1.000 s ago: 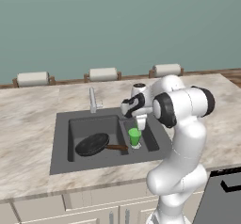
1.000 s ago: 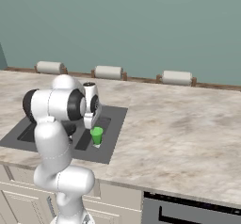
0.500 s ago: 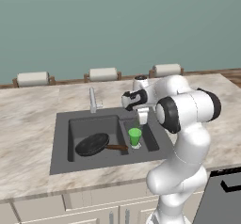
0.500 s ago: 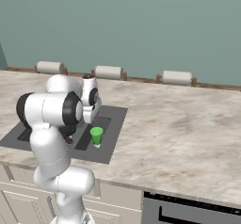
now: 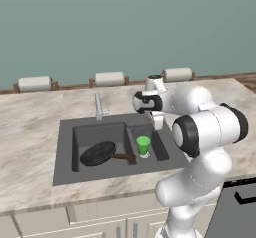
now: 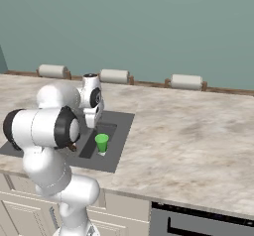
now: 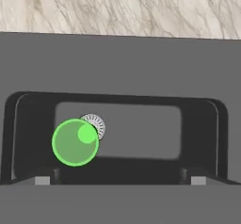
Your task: Place the pan in the left basin and the cup in the right basin of the sink.
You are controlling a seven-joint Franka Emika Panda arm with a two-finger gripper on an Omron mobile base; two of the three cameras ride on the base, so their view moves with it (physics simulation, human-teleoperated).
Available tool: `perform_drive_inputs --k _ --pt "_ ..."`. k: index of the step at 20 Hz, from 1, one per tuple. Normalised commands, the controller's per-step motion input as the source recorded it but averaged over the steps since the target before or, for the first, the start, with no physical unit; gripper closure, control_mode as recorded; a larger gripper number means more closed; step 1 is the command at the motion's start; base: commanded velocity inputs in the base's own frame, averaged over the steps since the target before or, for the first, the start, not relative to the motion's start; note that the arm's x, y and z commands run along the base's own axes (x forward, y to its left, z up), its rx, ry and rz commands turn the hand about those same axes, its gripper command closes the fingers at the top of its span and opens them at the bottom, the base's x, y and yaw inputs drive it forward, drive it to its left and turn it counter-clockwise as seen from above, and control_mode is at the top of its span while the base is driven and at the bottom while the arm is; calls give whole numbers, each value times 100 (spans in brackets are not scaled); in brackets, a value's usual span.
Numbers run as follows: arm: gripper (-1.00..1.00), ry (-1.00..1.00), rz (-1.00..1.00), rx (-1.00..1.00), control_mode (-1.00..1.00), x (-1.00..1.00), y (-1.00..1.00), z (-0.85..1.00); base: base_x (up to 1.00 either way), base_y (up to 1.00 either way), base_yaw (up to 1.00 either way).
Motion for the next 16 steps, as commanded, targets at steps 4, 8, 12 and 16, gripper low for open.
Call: perform_drive_inputs --k 4,8,12,16 --pt "-100 0 2 0 -100 -70 0 34 0 0 0" --pt "-100 0 0 0 -100 -71 0 39 0 0 0" --pt "-100 0 0 0 -100 -62 0 44 0 0 0" --pt "-100 0 0 0 -100 -47 0 49 0 0 0"
